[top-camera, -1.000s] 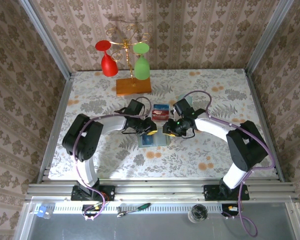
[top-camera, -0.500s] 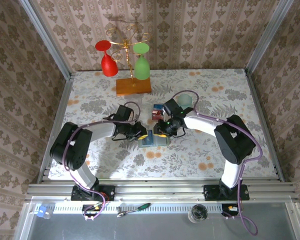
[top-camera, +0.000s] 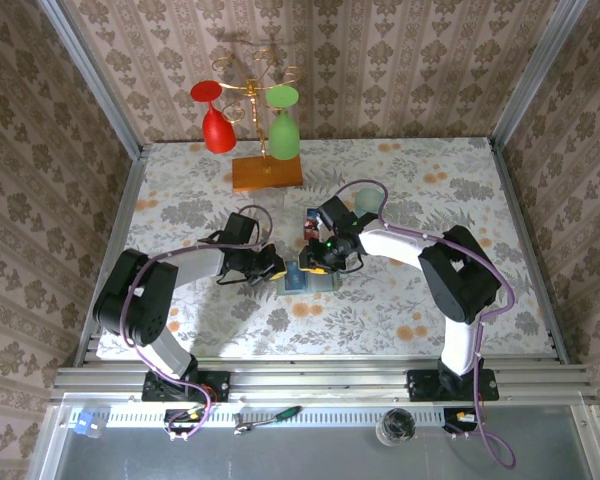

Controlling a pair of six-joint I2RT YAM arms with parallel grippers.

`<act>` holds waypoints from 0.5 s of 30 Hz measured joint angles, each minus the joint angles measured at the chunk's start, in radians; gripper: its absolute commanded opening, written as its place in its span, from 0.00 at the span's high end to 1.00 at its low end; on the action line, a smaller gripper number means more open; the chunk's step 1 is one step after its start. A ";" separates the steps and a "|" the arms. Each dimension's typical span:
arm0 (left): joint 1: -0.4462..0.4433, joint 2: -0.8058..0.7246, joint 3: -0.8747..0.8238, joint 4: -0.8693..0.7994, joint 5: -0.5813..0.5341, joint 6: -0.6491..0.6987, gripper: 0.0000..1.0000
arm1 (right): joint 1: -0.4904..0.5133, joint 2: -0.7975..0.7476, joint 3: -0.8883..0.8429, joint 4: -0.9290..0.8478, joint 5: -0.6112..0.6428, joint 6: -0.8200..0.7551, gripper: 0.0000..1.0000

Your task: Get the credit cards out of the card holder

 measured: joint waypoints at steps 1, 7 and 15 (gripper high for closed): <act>0.000 0.001 -0.001 0.001 0.000 0.000 0.98 | 0.000 0.001 0.002 0.000 0.000 0.000 0.68; 0.000 0.004 -0.019 0.006 -0.002 0.004 1.00 | 0.002 0.020 0.010 0.001 -0.008 0.000 0.68; 0.001 0.013 -0.028 0.008 -0.008 0.008 1.00 | 0.009 0.049 0.011 0.002 -0.023 0.000 0.68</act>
